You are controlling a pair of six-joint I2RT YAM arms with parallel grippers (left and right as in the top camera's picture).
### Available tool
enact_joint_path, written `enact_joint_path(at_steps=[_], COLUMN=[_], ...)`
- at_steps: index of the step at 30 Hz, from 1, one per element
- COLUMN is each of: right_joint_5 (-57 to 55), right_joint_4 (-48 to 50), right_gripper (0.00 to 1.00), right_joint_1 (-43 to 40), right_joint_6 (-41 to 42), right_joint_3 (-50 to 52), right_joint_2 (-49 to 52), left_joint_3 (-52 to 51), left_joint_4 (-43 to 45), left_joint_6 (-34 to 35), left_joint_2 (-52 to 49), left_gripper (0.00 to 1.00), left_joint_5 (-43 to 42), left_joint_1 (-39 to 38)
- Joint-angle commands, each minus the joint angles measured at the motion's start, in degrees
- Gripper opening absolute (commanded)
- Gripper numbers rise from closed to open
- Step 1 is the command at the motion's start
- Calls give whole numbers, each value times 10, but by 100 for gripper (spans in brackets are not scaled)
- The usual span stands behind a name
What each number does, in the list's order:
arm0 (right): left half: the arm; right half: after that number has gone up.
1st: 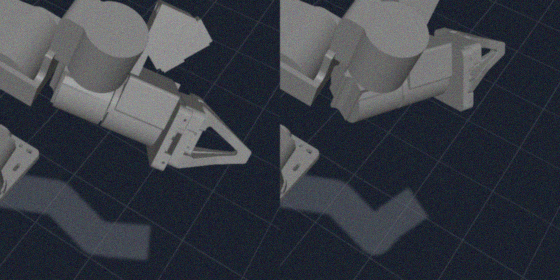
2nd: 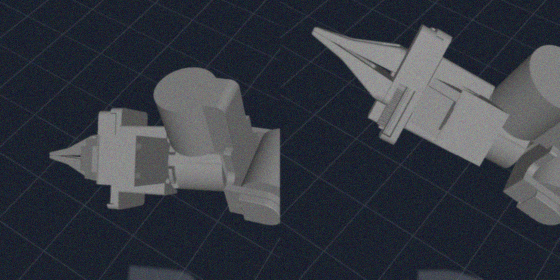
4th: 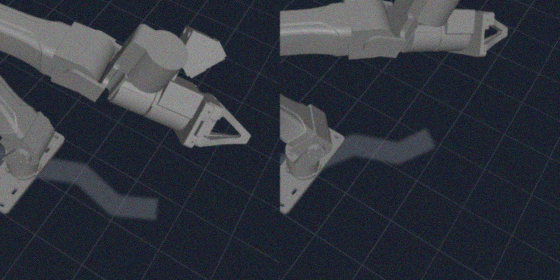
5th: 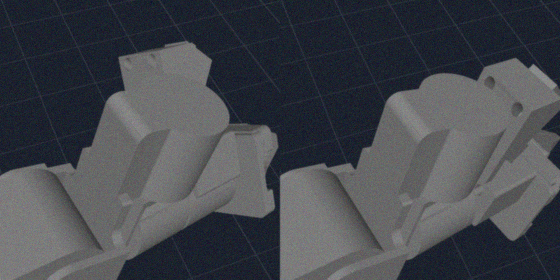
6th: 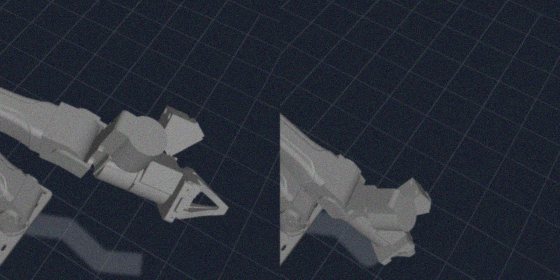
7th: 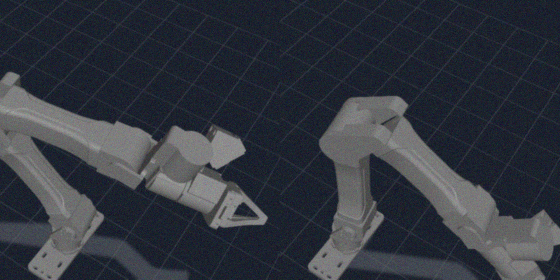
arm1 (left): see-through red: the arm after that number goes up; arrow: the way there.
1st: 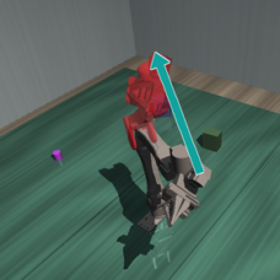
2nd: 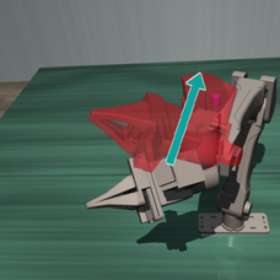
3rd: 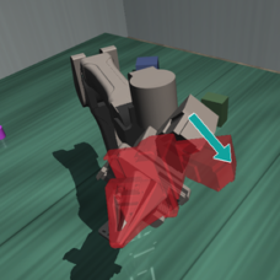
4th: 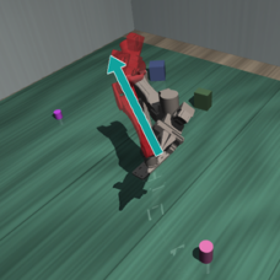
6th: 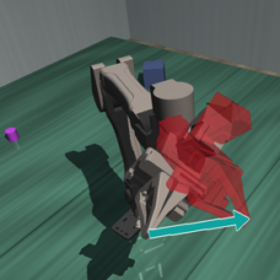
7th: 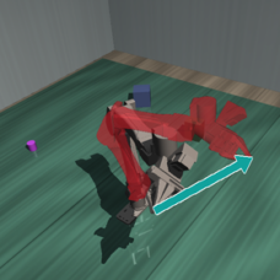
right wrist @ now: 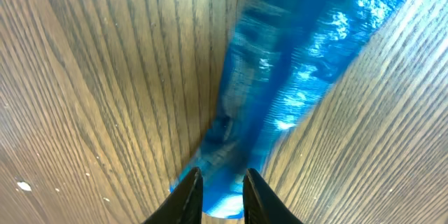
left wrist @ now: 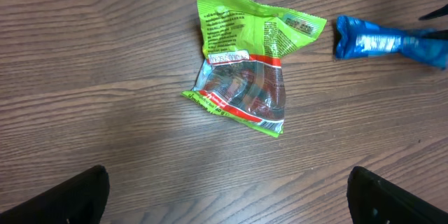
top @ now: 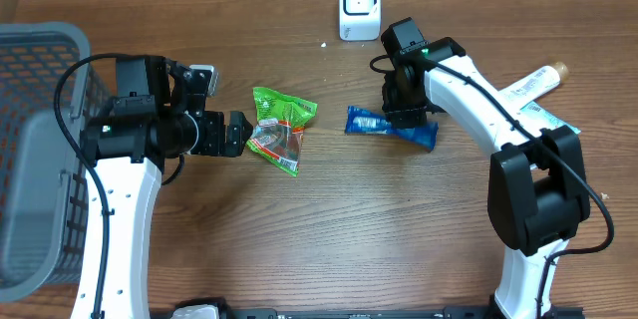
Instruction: Scan the item barcode
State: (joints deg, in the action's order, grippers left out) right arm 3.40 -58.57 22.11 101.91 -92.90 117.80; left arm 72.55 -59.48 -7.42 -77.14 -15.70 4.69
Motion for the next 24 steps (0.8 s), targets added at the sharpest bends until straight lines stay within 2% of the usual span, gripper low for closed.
enact_joint_path(at_steps=[1, 3, 5, 7, 10, 11, 12, 14, 15, 17, 19, 20, 22, 24], right_joint_5=[-8, -9, -22, -33, 6, 30, 48, 57, 57, 57, 57, 58, 70, 88], right_joint_4=[0, 0, 5, 29, 63, 66, 63, 44, 30, 5, -15, -18, -20, -22], right_gripper=[22, 20, 8, 4, 15, 29, 65, 94, 100, 100, 99, 92, 84, 83], right_joint_1=[0, 0, -3, -9, -22, -27, -31, -36, -39, -43, -52, -56, -66, -79], right_joint_6=[-34, -45, -113, -259, -555, -666, -751, -908, -983, -1121, -1219, -1247, -1283, -1301], right_joint_3=[0, -1, -1, -4, -25, -39, -51, -77, -86, -92, -90, -88, -85, -83], right_joint_2=[-1, -1, -1, -3, -6, -7, -7, -7, -7, -7, -5, -2, 7, 21], left_joint_3=[0, 0, 0, 0, 0, 0, 0, 0, 0, 0, 0, 0, 0, 0], left_joint_4=[2, 2, 2, 2, 2, 2, 2, 2, 2, 2, 2, 2, 2, 2], left_joint_6=[8, 8, 8, 8, 8, 8, 8, 8, 8, 8, 8, 8, 8, 8], left_joint_2=[-1, -1, -1, -1, -1, -1, -1, -1, -1, -1, -1, -1, -1, -1], left_gripper=[99, 99, 100, 99, 99, 100, 99, 100, 100, 100, 100, 100, 100, 100], left_joint_5=[-6, -6, -6, -6, -6, -6, -6, -6, -6, -6, -6, -6, -6, -6], left_joint_1=[-2, -2, -2, -2, -2, -2, -2, -2, -2, -2, -2, -2, -2, -2])
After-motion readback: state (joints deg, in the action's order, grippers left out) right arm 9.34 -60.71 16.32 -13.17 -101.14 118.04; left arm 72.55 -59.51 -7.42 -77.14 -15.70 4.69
